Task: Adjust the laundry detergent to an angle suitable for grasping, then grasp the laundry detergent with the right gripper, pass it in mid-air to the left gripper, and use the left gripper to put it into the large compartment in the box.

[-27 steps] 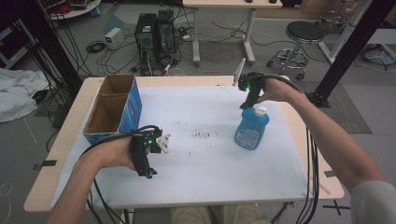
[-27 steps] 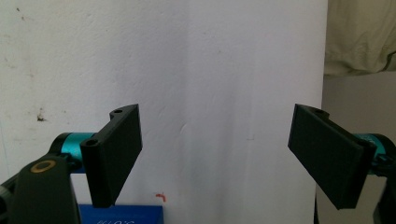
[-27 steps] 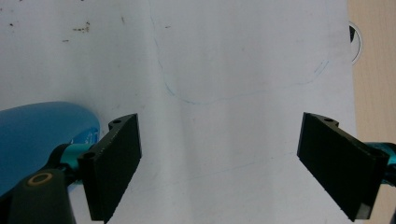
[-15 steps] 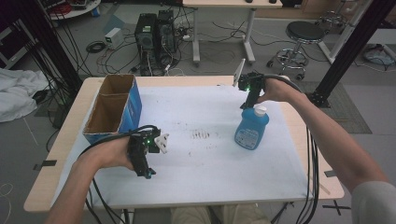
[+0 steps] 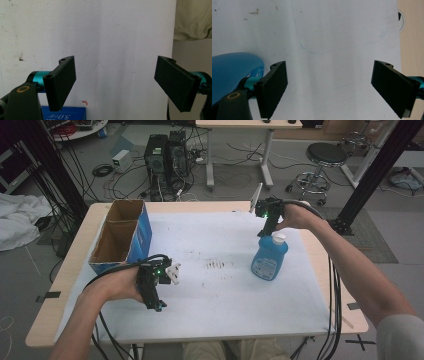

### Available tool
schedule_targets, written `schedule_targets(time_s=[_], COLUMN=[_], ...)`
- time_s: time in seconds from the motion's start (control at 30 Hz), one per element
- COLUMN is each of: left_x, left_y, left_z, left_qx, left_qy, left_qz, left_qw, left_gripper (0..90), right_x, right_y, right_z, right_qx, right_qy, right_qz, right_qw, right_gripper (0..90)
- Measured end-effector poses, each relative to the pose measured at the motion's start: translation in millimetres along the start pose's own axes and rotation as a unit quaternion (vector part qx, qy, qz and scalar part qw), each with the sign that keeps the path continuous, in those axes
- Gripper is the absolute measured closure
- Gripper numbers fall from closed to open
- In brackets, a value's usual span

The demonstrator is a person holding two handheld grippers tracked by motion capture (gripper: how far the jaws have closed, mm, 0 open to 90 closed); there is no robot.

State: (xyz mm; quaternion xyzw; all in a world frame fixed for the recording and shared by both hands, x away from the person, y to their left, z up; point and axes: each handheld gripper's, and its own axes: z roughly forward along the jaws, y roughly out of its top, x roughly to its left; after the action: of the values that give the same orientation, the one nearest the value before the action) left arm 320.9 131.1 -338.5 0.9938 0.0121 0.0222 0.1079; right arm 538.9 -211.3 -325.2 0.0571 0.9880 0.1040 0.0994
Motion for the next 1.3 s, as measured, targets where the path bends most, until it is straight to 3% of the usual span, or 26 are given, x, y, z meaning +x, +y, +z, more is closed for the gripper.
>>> schedule_targets(time_s=[0.4,1.07,1.3], left_x=[1.8,-7.1,-5.1], left_y=[0.4,-3.4,-1.1], left_z=[1.0,-3.4,-5.1], left_qx=[0.004,-0.002,-0.004], left_qy=[-0.001,0.001,0.002], left_qz=[0.0,-0.009,-0.005], left_qw=[1.0,1.0,1.0], left_gripper=[17.6,17.6,17.6], right_x=[-0.2,2.3,3.3], right_y=[0.7,0.8,-10.5], right_z=[2.6,-4.3,-18.1], right_qx=[0.002,0.007,0.015], right_qy=[0.0,-0.011,-0.026], right_qz=[0.0,0.005,0.014], right_qw=[1.0,0.9999,0.9994], right_gripper=[12.9,12.9,12.9])
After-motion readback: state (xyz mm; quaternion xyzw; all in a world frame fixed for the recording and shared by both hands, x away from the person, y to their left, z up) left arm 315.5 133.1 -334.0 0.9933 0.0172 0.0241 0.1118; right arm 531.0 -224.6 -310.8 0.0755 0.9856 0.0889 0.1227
